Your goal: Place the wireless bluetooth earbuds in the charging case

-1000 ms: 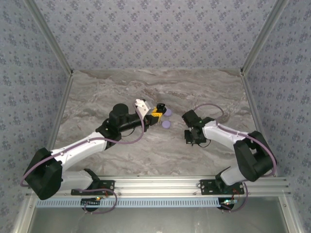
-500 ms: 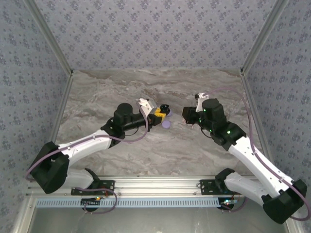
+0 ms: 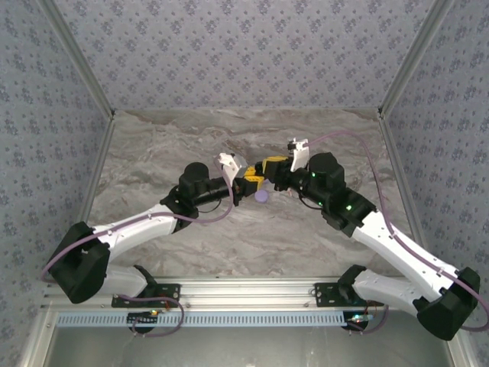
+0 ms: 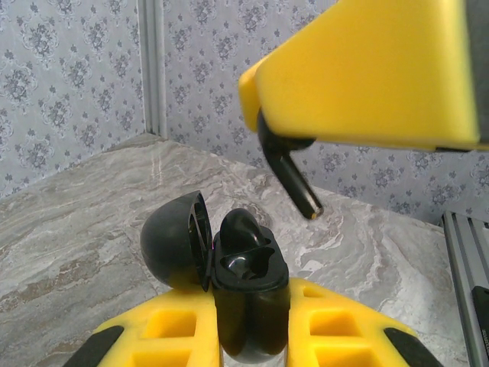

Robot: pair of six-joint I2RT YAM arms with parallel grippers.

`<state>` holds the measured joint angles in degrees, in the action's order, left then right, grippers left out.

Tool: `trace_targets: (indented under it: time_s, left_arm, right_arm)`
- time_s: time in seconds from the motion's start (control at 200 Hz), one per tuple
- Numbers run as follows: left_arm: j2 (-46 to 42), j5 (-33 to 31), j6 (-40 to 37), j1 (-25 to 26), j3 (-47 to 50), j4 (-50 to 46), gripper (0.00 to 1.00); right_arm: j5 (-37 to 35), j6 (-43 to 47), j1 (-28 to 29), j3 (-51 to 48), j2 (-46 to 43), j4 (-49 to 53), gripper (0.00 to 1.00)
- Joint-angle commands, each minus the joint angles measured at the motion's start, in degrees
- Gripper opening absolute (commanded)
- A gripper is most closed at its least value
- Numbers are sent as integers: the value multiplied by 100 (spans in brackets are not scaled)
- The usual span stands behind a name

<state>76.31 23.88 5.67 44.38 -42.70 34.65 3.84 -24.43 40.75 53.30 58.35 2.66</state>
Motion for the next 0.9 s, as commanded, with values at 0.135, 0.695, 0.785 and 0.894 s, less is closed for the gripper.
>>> trace_targets:
  time_s: [0.135,0.695,0.785,0.894]
  left_arm:
    - [22,42,61,34,-213,305,0]
    - [4,28,54,28,-219,291,0]
    - [6,33,82,35,-218,305,0]
    - [5,20,132,33,-211,353,0]
  right_arm:
    - [-216,268,93,167,141,-66,18]
    - [-443,344,137,5,197,69,18]
    - [-428,346,145,8,213,35,18]
    - [-433,342,150,6,222,29,18]
